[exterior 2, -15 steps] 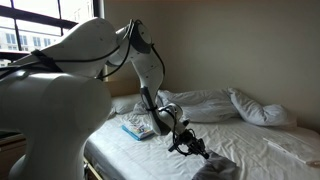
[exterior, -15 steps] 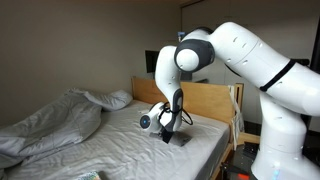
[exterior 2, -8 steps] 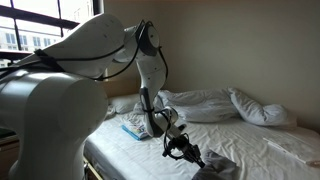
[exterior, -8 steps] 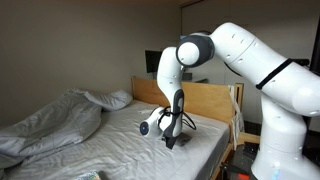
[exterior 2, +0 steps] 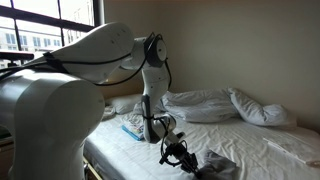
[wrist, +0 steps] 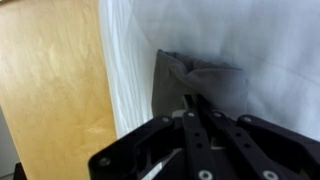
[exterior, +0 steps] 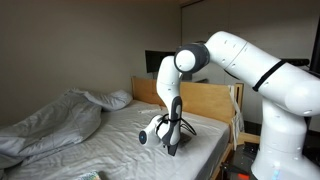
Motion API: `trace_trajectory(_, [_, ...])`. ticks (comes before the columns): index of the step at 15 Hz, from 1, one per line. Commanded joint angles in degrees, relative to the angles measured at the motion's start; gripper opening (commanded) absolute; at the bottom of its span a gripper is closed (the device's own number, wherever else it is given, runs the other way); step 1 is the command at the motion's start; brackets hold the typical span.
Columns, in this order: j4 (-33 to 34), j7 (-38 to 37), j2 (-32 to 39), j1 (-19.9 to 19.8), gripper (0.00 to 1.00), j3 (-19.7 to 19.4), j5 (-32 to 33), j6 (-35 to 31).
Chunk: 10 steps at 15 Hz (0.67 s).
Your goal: Fold the grey thing in half
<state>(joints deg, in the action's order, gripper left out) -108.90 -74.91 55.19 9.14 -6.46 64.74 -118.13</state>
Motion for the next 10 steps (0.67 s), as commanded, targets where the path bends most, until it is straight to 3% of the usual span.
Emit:
trace_trajectory(1, [8.1, 7.6, 7.1, -1.1, 0.09, 3.4, -3.8, 5.8])
trace_trajectory(8, [20.6, 17.4, 15.8, 1.0, 0.09, 3.4, -8.1, 19.0])
trace_trajectory(9, [9.7, 14.8, 10.1, -2.1, 0.09, 0.5, -4.3, 14.0])
trace_trajectory(10, [9.3, 14.2, 9.8, -2.5, 0.09, 0.0, -3.8, 13.8])
